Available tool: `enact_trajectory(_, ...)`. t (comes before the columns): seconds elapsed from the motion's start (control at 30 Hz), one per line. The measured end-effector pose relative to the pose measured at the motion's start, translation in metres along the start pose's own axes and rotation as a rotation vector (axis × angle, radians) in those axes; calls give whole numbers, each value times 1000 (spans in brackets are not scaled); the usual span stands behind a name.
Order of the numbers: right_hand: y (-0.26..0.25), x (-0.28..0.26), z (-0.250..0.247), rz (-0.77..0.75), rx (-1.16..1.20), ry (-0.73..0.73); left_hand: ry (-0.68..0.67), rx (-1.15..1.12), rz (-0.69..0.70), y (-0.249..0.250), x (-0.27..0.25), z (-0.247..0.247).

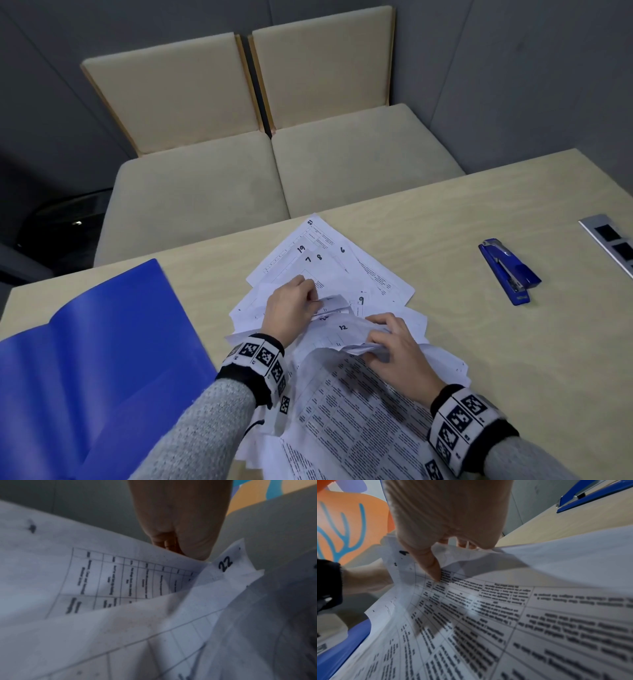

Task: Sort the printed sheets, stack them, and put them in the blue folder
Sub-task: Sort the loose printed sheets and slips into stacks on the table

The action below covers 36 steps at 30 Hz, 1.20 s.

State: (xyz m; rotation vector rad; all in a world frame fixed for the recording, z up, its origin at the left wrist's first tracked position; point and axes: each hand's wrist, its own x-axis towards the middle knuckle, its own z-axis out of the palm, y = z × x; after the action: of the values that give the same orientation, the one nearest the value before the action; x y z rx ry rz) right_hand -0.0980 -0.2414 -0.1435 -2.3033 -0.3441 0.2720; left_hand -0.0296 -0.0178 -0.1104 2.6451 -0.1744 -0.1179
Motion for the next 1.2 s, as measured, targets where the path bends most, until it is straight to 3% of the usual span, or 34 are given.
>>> enact_trajectory(0.17,-2,0,-1,-13,-3,3,72,233,263,-3,-6,-1)
enact_trajectory(0.27,-4,1,-1,-21,-3,4,84,334,345,-6,-12,-5)
enact_trajectory(0.5,-8,5,0,-21,-6,-26,30,243,331,-13,-25,-4)
enact_trajectory(0.73,-6,6,2,-13,0,-21,79,249,378,-13,-24,-5)
enact_trajectory(0.83,-5,7,2,-11,-5,-20,31,61,224,-8,-21,-3)
enact_trajectory(0.97,-4,6,2,-16,1,-22,-158,-178,-13,-6,-10,0)
enact_trajectory(1.03,-5,7,1,-21,3,-18,-161,-207,0,-7,-8,1)
enact_trajectory(1.2,-3,8,3,-2,7,-16,-13,-297,42,-4,-16,-1)
